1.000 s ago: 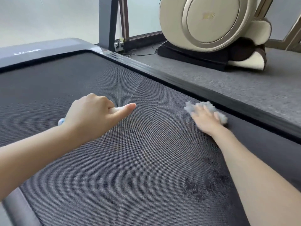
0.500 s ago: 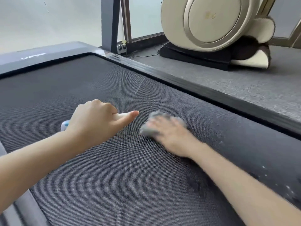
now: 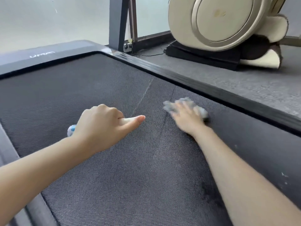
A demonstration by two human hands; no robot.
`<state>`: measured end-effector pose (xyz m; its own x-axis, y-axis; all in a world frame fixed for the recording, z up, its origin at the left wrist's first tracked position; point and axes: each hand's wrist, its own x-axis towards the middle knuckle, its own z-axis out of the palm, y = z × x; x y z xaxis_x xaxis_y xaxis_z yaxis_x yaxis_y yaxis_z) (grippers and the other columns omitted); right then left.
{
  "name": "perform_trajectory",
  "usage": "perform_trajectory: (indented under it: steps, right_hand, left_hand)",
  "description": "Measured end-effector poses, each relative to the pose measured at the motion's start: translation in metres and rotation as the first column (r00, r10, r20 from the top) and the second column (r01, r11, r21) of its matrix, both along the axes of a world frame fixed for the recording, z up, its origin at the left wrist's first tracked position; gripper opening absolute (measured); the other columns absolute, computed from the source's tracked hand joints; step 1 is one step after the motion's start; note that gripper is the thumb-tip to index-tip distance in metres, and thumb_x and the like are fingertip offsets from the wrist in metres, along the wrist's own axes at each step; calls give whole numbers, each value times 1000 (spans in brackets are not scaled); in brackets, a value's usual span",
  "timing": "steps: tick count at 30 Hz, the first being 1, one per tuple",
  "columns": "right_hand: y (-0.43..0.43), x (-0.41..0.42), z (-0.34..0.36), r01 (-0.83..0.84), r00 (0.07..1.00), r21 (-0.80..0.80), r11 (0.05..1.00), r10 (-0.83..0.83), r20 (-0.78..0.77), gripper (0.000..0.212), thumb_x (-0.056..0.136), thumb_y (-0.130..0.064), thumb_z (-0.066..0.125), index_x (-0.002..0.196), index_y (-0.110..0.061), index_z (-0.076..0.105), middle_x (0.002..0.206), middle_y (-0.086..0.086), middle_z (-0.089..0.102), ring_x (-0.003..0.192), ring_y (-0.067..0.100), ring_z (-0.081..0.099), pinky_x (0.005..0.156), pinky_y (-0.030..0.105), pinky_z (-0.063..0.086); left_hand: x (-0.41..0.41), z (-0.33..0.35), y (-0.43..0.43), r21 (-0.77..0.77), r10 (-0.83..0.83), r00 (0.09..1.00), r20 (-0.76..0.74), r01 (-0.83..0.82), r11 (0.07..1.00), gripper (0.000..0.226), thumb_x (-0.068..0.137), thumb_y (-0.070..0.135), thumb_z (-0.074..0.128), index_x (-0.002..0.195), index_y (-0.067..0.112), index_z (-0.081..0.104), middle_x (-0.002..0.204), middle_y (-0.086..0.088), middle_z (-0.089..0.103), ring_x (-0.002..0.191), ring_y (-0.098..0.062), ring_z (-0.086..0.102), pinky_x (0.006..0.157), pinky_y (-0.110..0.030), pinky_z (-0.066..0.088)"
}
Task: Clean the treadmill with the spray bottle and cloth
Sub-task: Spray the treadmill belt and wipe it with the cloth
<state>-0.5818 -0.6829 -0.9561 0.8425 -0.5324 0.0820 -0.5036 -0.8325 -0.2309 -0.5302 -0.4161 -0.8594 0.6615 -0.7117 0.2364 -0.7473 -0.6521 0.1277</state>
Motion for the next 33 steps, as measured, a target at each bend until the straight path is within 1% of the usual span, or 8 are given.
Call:
perform_trajectory:
  steps: [5, 10, 13, 16, 20, 24, 29, 33]
  right_hand:
    - [178, -9, -1, -683, 673, -209, 700, 714, 194, 39, 92, -34, 55, 130, -27, 51, 133, -1, 55, 127, 20, 38, 105, 54, 32]
    - [166, -81, -4, -826, 544, -94, 556, 830, 127, 45, 98, -38, 41, 142, -30, 40, 152, -12, 32, 144, 7, 14, 117, 34, -3]
    - [78, -80, 7, -691, 706, -72, 720, 693, 148, 32, 100, -41, 37, 129, -39, 49, 140, -16, 44, 132, 0, 26, 113, 24, 4]
    - [-27, -94, -1, -236, 971, -3, 972, 236, 39, 48, 94, -61, 23, 138, -48, 37, 150, -19, 31, 139, 5, 23, 116, 42, 17]
    - [-97, -131, 2, 270, 955, -43, 962, -273, -114, 55, 100, -48, 23, 149, -23, 24, 158, -2, 18, 144, 19, 16, 114, 40, 14]
    - [-103, -122, -10, 400, 909, 39, 916, -390, -150, 57, 100, -49, 19, 152, -26, 14, 160, -8, 6, 147, 12, 1, 118, 44, -1]
    - [4, -85, 2, -25, 1000, 8, 1000, 25, -17, 47, 99, -49, 27, 143, -31, 32, 151, -3, 28, 139, 20, 21, 114, 44, 16]
    - [151, -93, 2, -593, 791, -135, 794, 606, 84, 42, 97, -38, 41, 137, -29, 45, 144, -4, 43, 136, 18, 23, 114, 45, 10]
  left_hand:
    - [0, 8, 0, -3, -9, 998, 61, 9, 1000, 77, 64, 86, 10, 42, 15, 32, 45, -1, 41, 48, -24, 43, 56, -34, 40]
    - [4, 14, 3, -47, -38, 997, 73, 41, 998, 77, 68, 85, 14, 42, 14, 27, 39, 1, 33, 39, -20, 37, 47, -29, 32]
    - [5, 11, 3, -37, -46, 997, 61, 48, 998, 77, 69, 85, 14, 43, 14, 27, 38, 1, 34, 39, -19, 39, 47, -29, 30]
    - [5, 6, 3, -20, -55, 997, 52, 56, 998, 78, 70, 86, 13, 43, 14, 28, 38, 2, 35, 37, -17, 39, 47, -27, 30]
    - [1, 0, 1, 6, -65, 996, 54, 65, 998, 77, 69, 85, 13, 43, 15, 30, 38, 4, 36, 39, -14, 40, 46, -27, 29]
    - [-4, -2, 0, 16, -63, 997, 53, 62, 998, 79, 71, 87, 15, 44, 15, 34, 42, 3, 42, 42, -13, 43, 48, -27, 33]
    - [-12, 4, -6, -1, -62, 997, 40, 62, 998, 80, 68, 86, 11, 44, 13, 35, 43, 1, 44, 43, -16, 46, 51, -29, 37]
    - [-24, 14, -9, 26, -58, 996, 66, 56, 998, 83, 68, 85, 12, 44, 11, 39, 46, -2, 47, 46, -17, 46, 49, -29, 33]
